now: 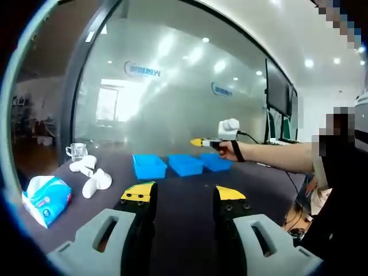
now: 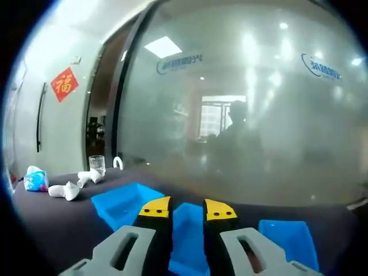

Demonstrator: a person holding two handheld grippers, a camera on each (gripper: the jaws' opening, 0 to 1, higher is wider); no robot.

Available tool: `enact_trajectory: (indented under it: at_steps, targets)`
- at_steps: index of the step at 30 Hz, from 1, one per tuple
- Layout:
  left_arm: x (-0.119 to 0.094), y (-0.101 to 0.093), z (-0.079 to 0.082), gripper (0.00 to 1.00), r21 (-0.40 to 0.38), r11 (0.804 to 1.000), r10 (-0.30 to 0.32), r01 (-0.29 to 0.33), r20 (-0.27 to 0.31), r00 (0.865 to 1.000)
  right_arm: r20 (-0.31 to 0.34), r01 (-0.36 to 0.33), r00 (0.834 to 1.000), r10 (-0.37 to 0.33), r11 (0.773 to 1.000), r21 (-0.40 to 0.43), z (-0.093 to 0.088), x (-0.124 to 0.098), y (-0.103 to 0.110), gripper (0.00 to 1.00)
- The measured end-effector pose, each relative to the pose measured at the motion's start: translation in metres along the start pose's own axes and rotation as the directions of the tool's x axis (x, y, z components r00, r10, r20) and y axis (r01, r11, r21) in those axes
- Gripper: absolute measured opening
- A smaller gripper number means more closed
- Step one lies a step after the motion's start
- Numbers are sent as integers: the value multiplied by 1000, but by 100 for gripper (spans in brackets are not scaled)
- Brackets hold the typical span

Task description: Sort the screws, nuts, and washers into the corresponding bins

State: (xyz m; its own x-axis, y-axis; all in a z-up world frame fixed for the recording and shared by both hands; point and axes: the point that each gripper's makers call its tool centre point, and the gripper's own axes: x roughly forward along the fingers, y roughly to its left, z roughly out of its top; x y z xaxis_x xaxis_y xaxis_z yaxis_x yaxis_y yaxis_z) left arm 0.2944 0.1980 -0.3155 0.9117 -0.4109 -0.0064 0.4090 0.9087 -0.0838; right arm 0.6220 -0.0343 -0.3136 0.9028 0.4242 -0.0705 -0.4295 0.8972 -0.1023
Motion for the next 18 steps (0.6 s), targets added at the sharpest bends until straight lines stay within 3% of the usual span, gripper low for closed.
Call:
enact_trajectory:
  at_steps: [18]
  targets:
    - [12,-16,1,39,9,999,-43,43,1,999,57,-119,991,118,993,19,-3,-87,21,18]
